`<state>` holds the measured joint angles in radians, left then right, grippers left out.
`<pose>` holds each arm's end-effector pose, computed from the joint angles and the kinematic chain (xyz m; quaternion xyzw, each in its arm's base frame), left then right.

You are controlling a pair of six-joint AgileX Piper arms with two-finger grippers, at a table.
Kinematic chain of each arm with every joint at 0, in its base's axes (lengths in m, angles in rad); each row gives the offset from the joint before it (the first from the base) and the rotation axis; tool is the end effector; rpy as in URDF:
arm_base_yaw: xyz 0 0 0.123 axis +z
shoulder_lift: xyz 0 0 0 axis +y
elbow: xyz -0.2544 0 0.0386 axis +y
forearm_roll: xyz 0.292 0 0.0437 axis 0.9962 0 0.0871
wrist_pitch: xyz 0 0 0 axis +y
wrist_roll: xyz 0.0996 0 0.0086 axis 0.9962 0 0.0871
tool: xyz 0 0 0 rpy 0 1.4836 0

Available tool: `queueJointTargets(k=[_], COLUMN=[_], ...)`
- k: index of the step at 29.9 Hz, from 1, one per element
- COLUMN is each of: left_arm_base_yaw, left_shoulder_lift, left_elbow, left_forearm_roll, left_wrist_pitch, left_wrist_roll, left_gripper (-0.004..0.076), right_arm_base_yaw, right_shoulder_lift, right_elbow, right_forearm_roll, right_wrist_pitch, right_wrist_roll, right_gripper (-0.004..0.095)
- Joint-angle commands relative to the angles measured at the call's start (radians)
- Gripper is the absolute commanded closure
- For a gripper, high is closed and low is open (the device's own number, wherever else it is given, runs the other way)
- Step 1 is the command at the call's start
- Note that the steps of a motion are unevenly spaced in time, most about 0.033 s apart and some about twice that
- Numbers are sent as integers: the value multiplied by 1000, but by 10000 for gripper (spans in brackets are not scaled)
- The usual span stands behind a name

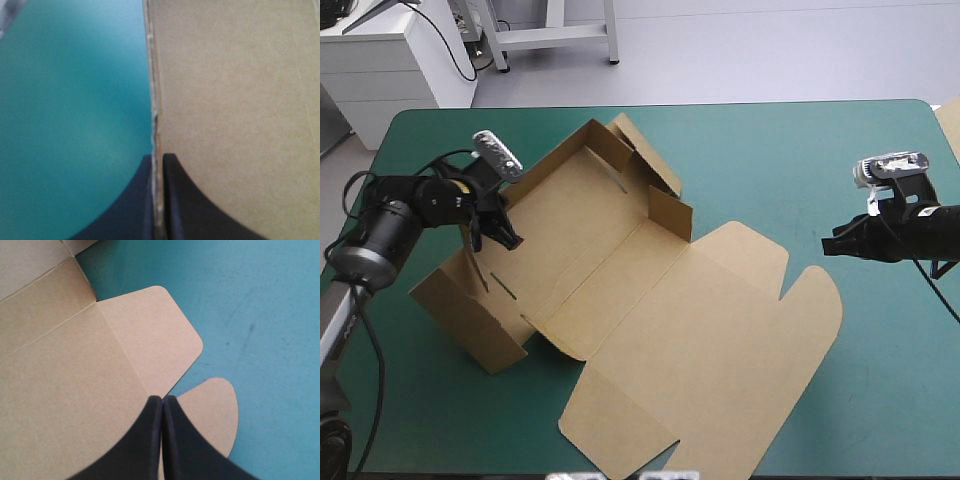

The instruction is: Fold the box

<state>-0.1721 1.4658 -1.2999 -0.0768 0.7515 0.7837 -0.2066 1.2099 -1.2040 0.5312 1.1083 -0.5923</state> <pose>0.3679 -0.0693 0.3013 0.4136 0.8348 0.0759 0.3553 0.2923 -0.0149 0.3433 -0.1293 0.9218 0.1367 0.3390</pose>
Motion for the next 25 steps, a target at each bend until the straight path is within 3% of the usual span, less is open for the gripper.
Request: queueJointTargets(k=[1,8,16,25], left_arm_base_yaw=[-112,-315,-580,-827], left_shoulder_lift=[15,82,86,53], left_elbow=[-107,-209,-223,-223], left_forearm_roll=[111,419,911,1015], left_wrist_pitch=[-100,-191,-212,-176], left_wrist_roll=[2,-47,-278,-316], left_gripper=[729,729,729,729], right_arm_base_yaw=[-9,-9,-9,-9], right_shoulder_lift=[-23,-23,-23,-23], right_elbow=[-27,-27,-27,-27], right_forearm_roll=[29,29,29,29], right_wrist_pitch=[-27,-25,-21,-16], right_wrist_roll=[-5,10,15,15], right_gripper=[927,927,927,927])
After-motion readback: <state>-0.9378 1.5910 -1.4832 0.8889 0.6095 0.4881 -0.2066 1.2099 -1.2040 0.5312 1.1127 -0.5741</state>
